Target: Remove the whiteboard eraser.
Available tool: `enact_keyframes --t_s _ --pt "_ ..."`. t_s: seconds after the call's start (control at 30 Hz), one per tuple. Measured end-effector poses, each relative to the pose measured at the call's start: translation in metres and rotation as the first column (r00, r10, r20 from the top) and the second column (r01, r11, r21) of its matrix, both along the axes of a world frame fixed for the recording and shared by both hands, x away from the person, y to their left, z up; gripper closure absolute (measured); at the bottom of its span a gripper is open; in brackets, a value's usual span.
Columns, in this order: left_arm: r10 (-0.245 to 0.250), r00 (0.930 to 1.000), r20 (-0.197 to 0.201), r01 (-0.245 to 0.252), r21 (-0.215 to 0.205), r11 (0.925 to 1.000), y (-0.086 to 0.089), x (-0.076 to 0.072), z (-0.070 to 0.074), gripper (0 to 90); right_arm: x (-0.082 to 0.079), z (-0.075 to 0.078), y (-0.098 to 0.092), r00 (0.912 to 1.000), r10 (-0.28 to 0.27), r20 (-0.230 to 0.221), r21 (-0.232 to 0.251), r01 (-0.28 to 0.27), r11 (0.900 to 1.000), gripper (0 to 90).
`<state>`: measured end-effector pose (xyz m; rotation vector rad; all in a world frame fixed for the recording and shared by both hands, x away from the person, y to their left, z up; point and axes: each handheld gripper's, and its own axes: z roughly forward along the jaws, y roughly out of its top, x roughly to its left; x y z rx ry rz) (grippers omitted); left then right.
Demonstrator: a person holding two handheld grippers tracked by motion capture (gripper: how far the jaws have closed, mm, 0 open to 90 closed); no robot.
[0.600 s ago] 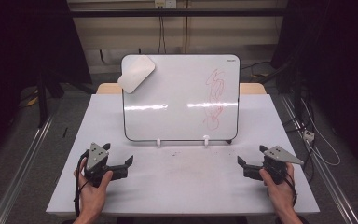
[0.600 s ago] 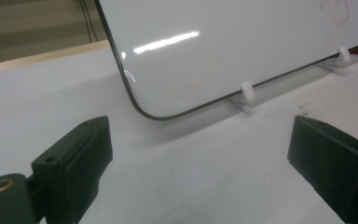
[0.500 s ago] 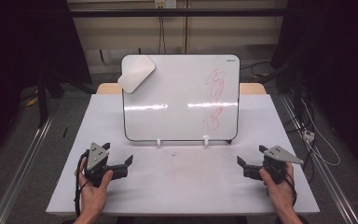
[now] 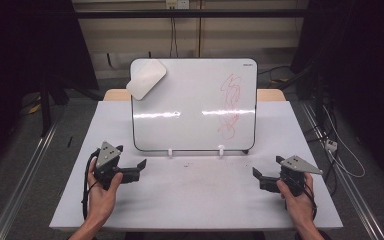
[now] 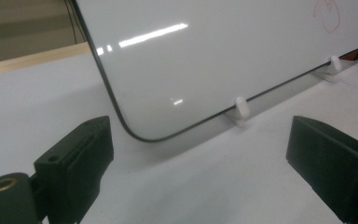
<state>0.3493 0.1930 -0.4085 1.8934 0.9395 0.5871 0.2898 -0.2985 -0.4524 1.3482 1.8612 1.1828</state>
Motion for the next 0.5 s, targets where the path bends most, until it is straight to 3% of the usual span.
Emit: enact_keyframes --t_s 0.07,0.13,0.2,0.3,0.4,0.5 --pt "-0.025 0.9996 0.015 0.024 0.028 0.9993 -0.005 0.004 0.010 6.9 0.001 -0.001 0.000 1.0000 -0.002 -0.004 0.001 0.002 1.000 4.4" --pt "-0.028 0.9996 0.008 0.028 0.025 0.9993 -0.007 0.006 0.013 6.4 0.001 -0.001 -0.001 0.9999 -0.006 -0.009 0.002 0.006 1.000 4.4" --pt "-0.046 0.9985 0.028 0.045 0.041 0.9982 -0.012 0.012 0.023 6.1 0.001 -0.001 -0.002 0.9999 -0.008 -0.009 0.003 0.008 1.000 4.4" --pt "-0.055 0.9980 0.032 0.053 0.049 0.9974 -0.016 0.017 0.028 2.8 0.001 -0.001 -0.002 0.9999 -0.012 -0.010 0.006 0.012 1.000 4.4" --pt "-0.053 0.9985 0.009 0.052 0.064 0.9965 -0.022 0.026 0.032 3.7 0.000 -0.002 -0.001 0.9999 -0.013 -0.001 0.007 0.013 1.000 4.4" --pt "-0.064 0.9977 0.024 0.063 0.068 0.9957 -0.024 0.032 0.038 3.6 0.001 -0.003 0.001 0.9999 -0.011 -0.006 0.002 0.011 1.000 4.5"
